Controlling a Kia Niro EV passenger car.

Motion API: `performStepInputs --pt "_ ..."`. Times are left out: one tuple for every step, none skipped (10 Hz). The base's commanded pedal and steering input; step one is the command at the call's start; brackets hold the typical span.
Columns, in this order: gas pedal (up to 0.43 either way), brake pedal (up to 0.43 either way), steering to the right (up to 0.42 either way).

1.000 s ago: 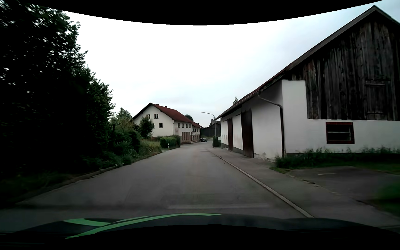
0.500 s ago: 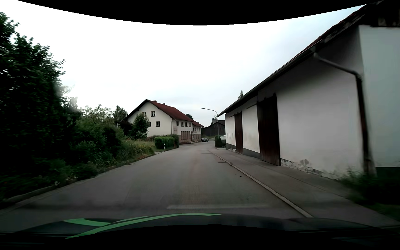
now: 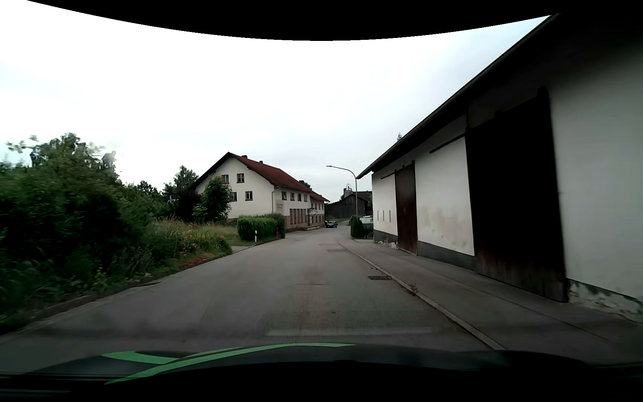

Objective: Follow the waypoints while adhering to traffic rules and regulations

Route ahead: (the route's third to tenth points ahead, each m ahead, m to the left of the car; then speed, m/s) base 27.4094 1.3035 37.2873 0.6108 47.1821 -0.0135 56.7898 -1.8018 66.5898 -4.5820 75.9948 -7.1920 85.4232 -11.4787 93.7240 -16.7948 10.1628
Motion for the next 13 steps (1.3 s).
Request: performStepInputs --pt "0.000 0.000 -0.005" --pt "0.000 0.000 -0.005" --pt "0.000 0.000 -0.006" --pt "0.000 0.000 -0.006" --pt "0.000 0.000 -0.007" --pt "0.000 0.000 -0.007" --pt "0.000 0.000 -0.008" --pt "0.008 0.000 -0.008" --pt "0.008 0.000 -0.008" --pt "0.008 0.000 -0.007" --pt "0.008 0.000 -0.008" --pt "0.020 0.000 -0.007" --pt "0.020 0.000 -0.004"
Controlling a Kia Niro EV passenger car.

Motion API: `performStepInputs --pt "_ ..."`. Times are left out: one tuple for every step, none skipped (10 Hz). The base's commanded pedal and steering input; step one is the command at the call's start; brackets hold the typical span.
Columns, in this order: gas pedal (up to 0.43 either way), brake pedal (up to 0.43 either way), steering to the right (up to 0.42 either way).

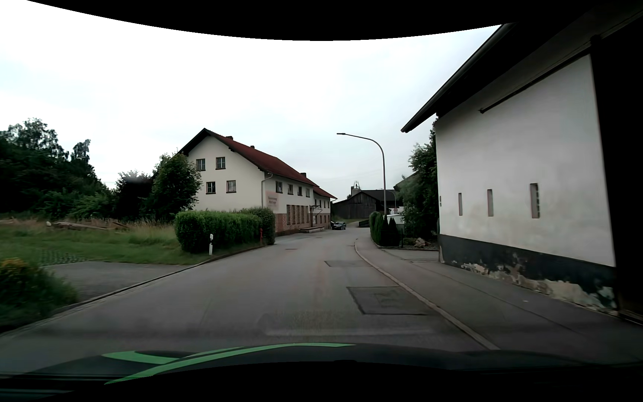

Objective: Follow the waypoints while adhering to traffic rules and regulations

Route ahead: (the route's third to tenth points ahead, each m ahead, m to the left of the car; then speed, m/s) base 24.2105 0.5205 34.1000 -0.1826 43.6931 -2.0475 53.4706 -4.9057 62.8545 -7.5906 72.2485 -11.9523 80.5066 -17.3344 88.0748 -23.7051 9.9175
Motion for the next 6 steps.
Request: performStepInputs --pt "0.028 0.000 0.000" --pt "0.028 0.000 0.001" --pt "0.028 0.000 0.001" --pt "0.028 0.000 0.001" --pt "0.028 0.000 0.002" --pt "0.028 0.000 0.003"
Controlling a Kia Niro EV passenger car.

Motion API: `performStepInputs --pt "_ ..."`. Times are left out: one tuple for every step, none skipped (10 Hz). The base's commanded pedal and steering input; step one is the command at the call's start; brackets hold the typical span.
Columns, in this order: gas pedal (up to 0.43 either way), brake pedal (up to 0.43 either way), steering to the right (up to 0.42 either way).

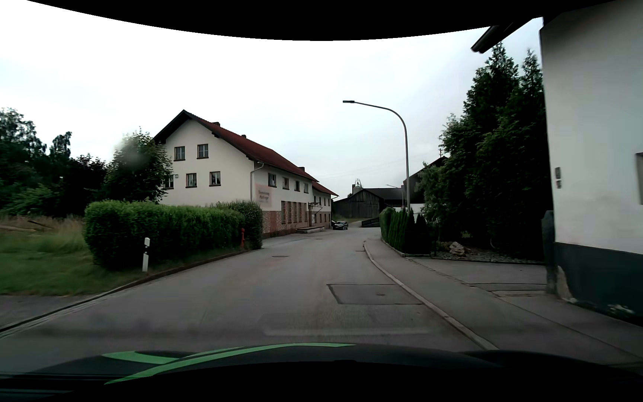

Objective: Follow the waypoints while adhering to traffic rules and regulations

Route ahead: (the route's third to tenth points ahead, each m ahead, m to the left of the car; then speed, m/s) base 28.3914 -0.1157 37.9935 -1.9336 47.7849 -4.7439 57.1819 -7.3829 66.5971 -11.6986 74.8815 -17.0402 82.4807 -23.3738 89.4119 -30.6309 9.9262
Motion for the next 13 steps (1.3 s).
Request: performStepInputs --pt "0.028 0.000 0.006" --pt "0.028 0.000 0.011" --pt "0.028 0.000 0.018" --pt "0.028 0.000 0.020" --pt "0.028 0.000 0.020" --pt "0.028 0.000 0.020" --pt "0.028 0.000 0.021" --pt "0.028 0.000 0.021" --pt "0.028 0.000 0.021" --pt "0.028 0.000 0.022" --pt "0.028 0.000 0.022" --pt "0.028 0.000 0.023" --pt "0.028 0.000 0.023"
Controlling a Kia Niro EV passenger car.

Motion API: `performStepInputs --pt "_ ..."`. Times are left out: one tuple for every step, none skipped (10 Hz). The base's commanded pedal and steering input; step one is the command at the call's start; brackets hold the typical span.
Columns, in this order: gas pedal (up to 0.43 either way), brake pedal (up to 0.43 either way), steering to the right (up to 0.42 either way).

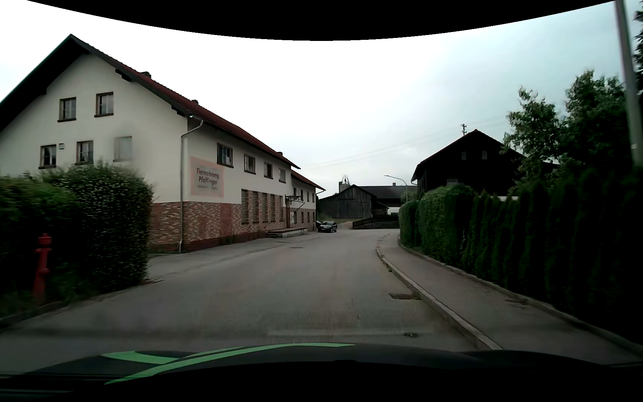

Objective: Follow the waypoints while adhering to traffic rules and regulations

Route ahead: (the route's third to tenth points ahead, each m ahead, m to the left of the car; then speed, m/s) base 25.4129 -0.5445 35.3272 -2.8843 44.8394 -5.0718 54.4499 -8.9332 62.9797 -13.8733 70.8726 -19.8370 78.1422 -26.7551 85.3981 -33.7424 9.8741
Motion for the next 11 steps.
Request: performStepInputs --pt "0.028 0.000 0.023" --pt "0.028 0.000 0.025" --pt "0.028 0.000 0.030" --pt "0.028 0.000 0.034" --pt "0.028 0.000 0.035" --pt "0.028 0.000 0.035" --pt "0.028 0.000 0.035" --pt "0.028 0.000 0.035" --pt "0.028 0.000 0.035" --pt "0.028 0.000 0.035" --pt "0.028 0.000 0.035"
